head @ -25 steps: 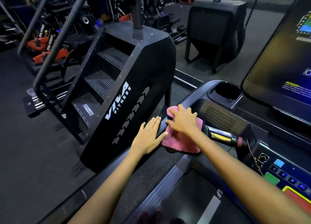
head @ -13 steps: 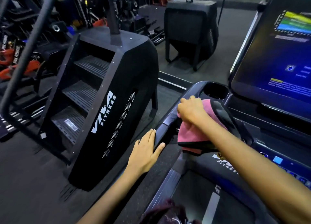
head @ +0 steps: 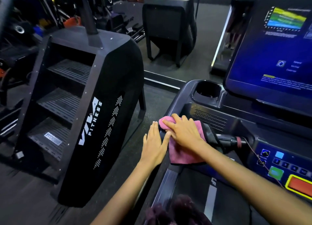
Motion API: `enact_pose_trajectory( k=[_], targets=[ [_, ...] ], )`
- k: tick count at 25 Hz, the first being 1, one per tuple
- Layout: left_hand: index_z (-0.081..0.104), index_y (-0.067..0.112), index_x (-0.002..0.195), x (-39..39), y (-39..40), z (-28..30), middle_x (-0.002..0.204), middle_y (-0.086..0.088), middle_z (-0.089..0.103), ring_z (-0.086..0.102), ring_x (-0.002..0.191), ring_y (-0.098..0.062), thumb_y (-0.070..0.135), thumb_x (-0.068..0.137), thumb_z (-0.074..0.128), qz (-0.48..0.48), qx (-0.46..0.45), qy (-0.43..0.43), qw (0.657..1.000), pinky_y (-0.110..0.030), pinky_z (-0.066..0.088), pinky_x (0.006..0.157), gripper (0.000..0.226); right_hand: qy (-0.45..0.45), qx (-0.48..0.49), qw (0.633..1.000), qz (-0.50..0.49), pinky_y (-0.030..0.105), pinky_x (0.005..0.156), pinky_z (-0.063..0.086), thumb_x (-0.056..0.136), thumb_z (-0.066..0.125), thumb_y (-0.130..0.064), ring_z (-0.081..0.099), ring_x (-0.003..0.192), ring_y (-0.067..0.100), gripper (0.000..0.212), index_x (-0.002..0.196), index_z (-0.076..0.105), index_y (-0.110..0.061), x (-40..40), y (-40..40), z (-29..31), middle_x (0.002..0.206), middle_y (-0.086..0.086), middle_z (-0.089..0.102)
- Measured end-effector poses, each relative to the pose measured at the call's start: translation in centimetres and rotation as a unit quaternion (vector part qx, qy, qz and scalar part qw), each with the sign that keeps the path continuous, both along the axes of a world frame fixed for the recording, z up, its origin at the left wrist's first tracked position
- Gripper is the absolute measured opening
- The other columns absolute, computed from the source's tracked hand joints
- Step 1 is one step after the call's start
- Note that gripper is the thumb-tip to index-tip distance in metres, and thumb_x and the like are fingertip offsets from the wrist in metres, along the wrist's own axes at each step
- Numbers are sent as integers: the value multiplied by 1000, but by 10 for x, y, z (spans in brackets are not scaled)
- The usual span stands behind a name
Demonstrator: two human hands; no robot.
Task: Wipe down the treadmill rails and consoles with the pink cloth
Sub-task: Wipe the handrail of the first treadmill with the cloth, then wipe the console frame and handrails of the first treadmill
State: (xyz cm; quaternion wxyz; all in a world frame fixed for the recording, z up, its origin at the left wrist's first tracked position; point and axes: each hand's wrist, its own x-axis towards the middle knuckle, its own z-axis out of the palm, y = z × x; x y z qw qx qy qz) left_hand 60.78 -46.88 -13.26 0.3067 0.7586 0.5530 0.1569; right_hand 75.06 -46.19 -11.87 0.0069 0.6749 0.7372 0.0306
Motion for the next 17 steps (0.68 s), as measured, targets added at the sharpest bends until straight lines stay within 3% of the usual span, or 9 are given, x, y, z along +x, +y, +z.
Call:
enact_pose_trajectory(
  k=[4, 7, 11, 14, 17],
  targets=[
    [0, 17, 149, 4, 0, -8, 158, 4, 0, -1, 145, -8, 81, 61, -22, -28, 43, 75, 996, -39, 3, 117, 112, 68, -21, 995, -71, 40, 78, 44, 97, 38, -43, 50, 101, 31, 33, 125, 52, -36, 41, 53, 13, 114, 7, 44],
    [2, 18, 150, 4, 2, -7, 158, 6, 2, -1, 144, -6, 79, 74, -4, -22, 33, 38, 998, -37, 3, 117, 97, 73, -41, 992, -93, 40, 82, 44, 96, 41, -41, 50, 103, 31, 32, 125, 53, -39, 60, 81, 15, 115, 7, 45],
    [1, 18, 150, 4, 3, -6, 158, 6, 0, -2, 144, -6, 57, 93, 19, -17, 14, 37, 999, -36, 2, 117, 71, 55, -50, 997, 36, 39, 84, 45, 94, 42, -44, 47, 102, 24, 39, 133, 47, -38, 55, 58, 8, 125, 1, 45],
    [1, 18, 150, 4, 3, -7, 158, 6, -1, -2, 144, -6, 69, 82, 6, -14, 18, 44, 999, -35, 1, 116, 85, 52, -35, 989, 133, 37, 78, 44, 95, 38, -50, 46, 96, 21, 41, 131, 49, -37, 48, 40, 7, 125, -1, 46],
    [4, 18, 150, 4, 3, -8, 158, 4, -1, -4, 144, -8, 70, 69, -8, -16, 33, 68, 997, -38, 1, 116, 97, 41, -16, 990, 135, 36, 73, 45, 95, 35, -51, 48, 96, 21, 41, 131, 50, -37, 54, 48, 4, 121, 3, 45]
  ],
)
